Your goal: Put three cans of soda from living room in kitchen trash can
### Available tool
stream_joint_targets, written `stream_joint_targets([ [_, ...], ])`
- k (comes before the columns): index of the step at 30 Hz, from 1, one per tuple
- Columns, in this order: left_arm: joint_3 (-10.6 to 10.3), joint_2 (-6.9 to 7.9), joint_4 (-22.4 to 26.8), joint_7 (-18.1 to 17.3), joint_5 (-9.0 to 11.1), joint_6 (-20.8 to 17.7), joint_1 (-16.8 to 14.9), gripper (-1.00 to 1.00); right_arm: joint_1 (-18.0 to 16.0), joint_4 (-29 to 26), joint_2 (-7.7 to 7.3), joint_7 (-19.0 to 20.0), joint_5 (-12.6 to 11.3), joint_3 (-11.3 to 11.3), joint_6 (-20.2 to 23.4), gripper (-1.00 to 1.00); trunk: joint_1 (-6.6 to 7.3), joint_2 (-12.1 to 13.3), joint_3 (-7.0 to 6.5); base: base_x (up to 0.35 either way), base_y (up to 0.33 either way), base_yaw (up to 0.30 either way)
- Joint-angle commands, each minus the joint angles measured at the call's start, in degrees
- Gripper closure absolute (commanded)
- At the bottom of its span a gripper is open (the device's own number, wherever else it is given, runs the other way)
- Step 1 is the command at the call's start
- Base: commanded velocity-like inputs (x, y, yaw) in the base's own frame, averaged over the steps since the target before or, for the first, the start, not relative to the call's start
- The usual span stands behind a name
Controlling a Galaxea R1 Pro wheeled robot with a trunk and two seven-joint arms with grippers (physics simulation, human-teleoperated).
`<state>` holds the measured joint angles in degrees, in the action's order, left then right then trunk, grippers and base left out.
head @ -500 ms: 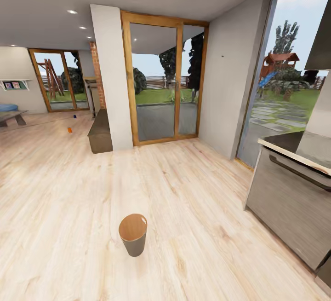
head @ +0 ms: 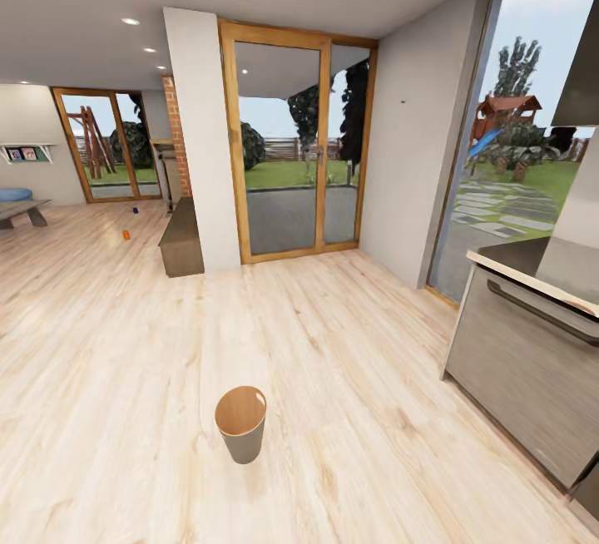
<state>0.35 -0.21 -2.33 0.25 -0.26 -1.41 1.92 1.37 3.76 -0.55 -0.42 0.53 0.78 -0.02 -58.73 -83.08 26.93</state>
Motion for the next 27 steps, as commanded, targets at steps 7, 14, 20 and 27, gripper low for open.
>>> stream_joint_targets([
  [7,0.0,0.0,0.0,0.0,0.0,0.0,0.0,-1.0,0.0,0.0,0.0,0.0,0.0,0.0,0.0,-1.0,0.0,0.0,0.0,0.0,0.0,0.0],
  [14,0.0,0.13,0.6,0.0,0.0,0.3,-0.8,-1.0,-0.7,-0.6,-0.65,0.6,0.1,0.7,-0.6,-1.0,0.0,0.0,0.0,0.0,0.0,0.0],
  [20,-0.3,0.23,2.6,-0.1,0.0,0.1,-2.7,-1.0,-2.7,-2.6,-2.49,2.6,0.3,2.6,-2.6,-1.0,0.0,0.0,0.0,0.0,0.0,0.0],
  [27,-0.5,0.25,56.0,0.0,0.0,0.0,-6.0,-1.0,-9.5,-38.1,-2.78,13.2,0.3,7.0,-8.2,-1.0,0.0,0.0,0.0,0.0,0.0,0.0],
])
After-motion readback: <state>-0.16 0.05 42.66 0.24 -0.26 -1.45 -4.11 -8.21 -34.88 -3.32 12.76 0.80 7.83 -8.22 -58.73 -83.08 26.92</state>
